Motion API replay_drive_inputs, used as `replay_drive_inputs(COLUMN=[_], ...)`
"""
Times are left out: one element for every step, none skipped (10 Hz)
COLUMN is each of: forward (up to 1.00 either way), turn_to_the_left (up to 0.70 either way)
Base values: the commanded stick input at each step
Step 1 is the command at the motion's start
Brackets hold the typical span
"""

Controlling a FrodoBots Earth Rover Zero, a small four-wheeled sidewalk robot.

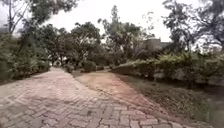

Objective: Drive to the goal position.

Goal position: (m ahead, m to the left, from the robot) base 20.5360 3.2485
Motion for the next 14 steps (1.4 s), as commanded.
replay_drive_inputs(forward=[0.7, 0.7, 0.7, 0.7, 0.7, 0.7, 0.7, 0.7, 0.7, 0.7, 0.7, 0.7, 0.7, 0.7], turn_to_the_left=[0.0, 0.0, 0.0, 0.0, 0.0, 0.0, 0.0, 0.0, 0.0, 0.0, 0.0, 0.0, 0.0, 0.0])
